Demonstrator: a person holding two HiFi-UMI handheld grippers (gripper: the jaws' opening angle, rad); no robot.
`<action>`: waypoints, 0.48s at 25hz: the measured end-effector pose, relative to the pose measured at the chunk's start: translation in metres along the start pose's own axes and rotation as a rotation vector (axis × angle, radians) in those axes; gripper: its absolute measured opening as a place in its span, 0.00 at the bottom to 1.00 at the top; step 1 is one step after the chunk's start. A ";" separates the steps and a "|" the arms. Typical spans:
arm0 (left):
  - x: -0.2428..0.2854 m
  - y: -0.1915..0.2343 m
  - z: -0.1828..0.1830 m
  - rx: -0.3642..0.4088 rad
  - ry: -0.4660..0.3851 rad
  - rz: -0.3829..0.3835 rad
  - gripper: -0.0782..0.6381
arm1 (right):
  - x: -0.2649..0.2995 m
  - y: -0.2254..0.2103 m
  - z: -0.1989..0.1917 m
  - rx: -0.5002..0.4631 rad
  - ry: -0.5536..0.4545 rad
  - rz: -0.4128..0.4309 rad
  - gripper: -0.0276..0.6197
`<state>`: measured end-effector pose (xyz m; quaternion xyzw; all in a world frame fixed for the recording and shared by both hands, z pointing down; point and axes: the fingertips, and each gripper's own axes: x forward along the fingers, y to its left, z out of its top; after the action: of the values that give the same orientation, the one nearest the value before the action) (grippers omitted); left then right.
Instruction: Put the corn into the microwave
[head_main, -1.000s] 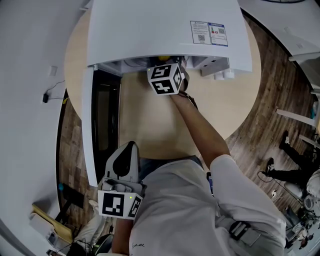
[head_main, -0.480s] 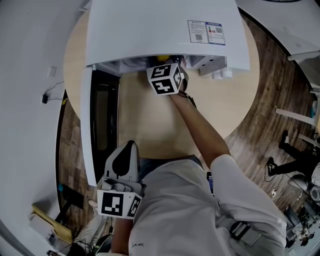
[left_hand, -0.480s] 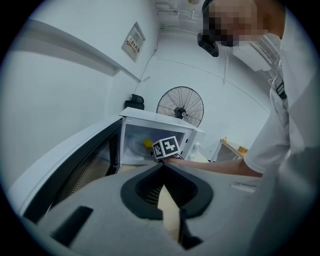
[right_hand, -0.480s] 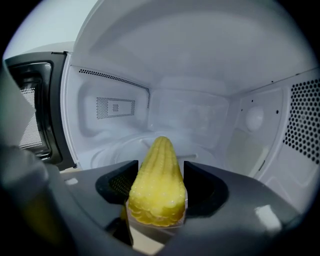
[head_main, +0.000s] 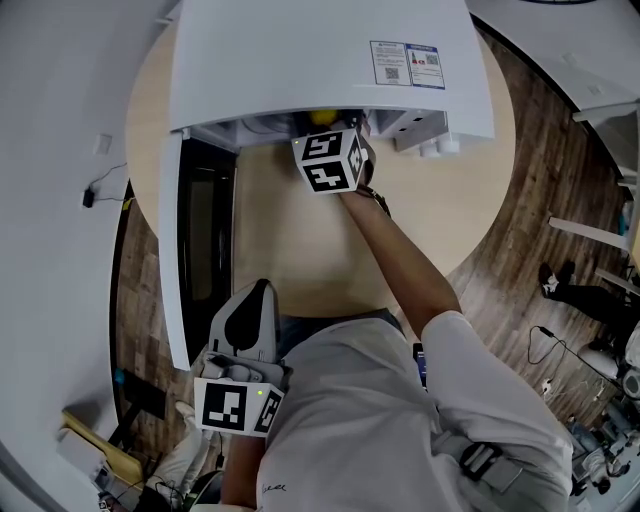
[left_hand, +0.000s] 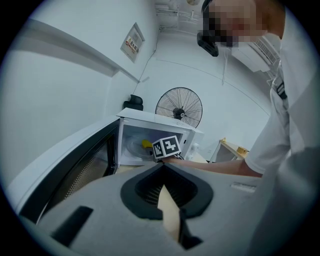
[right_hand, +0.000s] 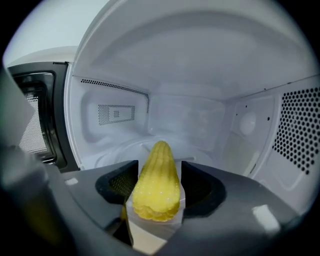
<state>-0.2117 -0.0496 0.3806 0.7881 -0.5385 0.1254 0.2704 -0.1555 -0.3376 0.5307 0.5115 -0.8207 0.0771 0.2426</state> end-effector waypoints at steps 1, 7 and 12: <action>0.000 -0.001 0.000 0.001 -0.001 -0.001 0.10 | -0.001 -0.001 0.000 0.001 0.000 0.000 0.48; 0.000 -0.005 0.002 0.008 -0.008 -0.007 0.10 | -0.007 -0.001 -0.002 0.001 0.006 0.004 0.48; -0.001 -0.012 0.002 0.014 -0.012 -0.010 0.10 | -0.014 -0.001 -0.001 0.011 0.002 0.014 0.48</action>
<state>-0.2016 -0.0467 0.3751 0.7934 -0.5354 0.1231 0.2620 -0.1489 -0.3265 0.5251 0.5069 -0.8236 0.0838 0.2402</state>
